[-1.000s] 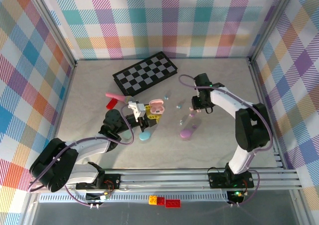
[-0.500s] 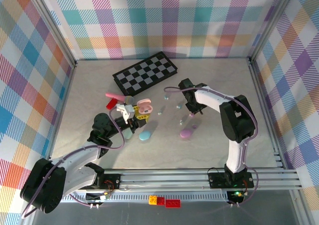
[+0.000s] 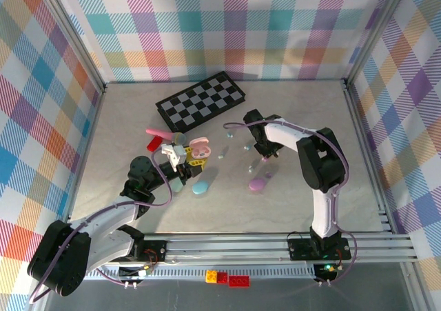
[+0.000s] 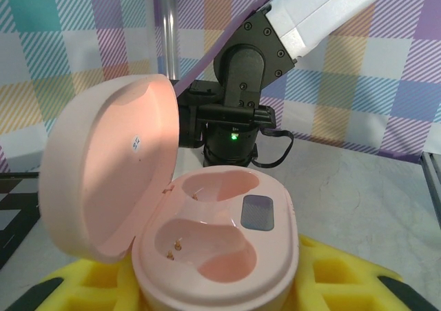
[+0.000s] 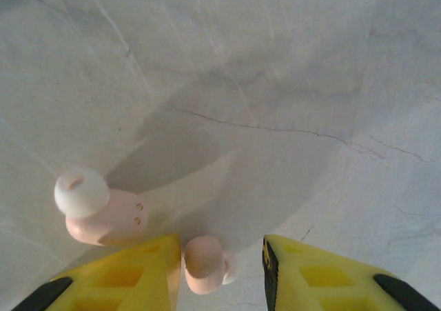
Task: Insert wireless bluetooth earbuds into charging case
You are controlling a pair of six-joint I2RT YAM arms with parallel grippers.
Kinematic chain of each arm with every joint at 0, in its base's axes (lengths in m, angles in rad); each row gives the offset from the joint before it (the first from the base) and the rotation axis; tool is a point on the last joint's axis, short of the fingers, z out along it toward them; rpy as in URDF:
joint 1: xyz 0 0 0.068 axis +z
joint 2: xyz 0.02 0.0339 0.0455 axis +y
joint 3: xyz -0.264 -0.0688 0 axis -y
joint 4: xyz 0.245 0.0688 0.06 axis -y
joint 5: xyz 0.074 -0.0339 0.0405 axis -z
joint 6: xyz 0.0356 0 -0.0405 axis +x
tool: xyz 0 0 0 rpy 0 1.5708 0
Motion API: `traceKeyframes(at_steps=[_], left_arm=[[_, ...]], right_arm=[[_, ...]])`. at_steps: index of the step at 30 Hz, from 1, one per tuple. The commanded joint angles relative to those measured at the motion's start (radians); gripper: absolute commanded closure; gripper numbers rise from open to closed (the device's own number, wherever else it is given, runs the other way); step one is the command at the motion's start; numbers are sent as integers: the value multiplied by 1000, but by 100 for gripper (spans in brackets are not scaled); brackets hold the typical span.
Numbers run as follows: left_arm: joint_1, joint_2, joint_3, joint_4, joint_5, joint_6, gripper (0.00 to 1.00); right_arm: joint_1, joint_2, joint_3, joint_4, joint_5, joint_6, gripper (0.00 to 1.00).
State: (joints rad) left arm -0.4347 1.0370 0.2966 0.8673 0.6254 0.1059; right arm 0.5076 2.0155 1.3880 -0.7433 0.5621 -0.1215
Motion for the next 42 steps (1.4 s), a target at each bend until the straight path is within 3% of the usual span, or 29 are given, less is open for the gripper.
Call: traceKeyframes(at_steps=[1,12,20,24,37,42], left_arm=[[13,10,8,42,20,6,64],[13,11,7,49,26,6,64],[13,0,8,34,27,11,64],[13,-6,6,30,25,14,64],[13,2,14,32,40,14,64],[13,19,23,22,46,20,63]], right_arm=[[9,21,31,-40,-13,-18,63],[9,53,39,-82,-4,-23,65],[6,61,49,-91,-8,0,78],[3,37,45,-88,-41,8,78],[-101,-124,-10,-63,-441,185,78],[-167,-210,-77,2,-686,233,78]])
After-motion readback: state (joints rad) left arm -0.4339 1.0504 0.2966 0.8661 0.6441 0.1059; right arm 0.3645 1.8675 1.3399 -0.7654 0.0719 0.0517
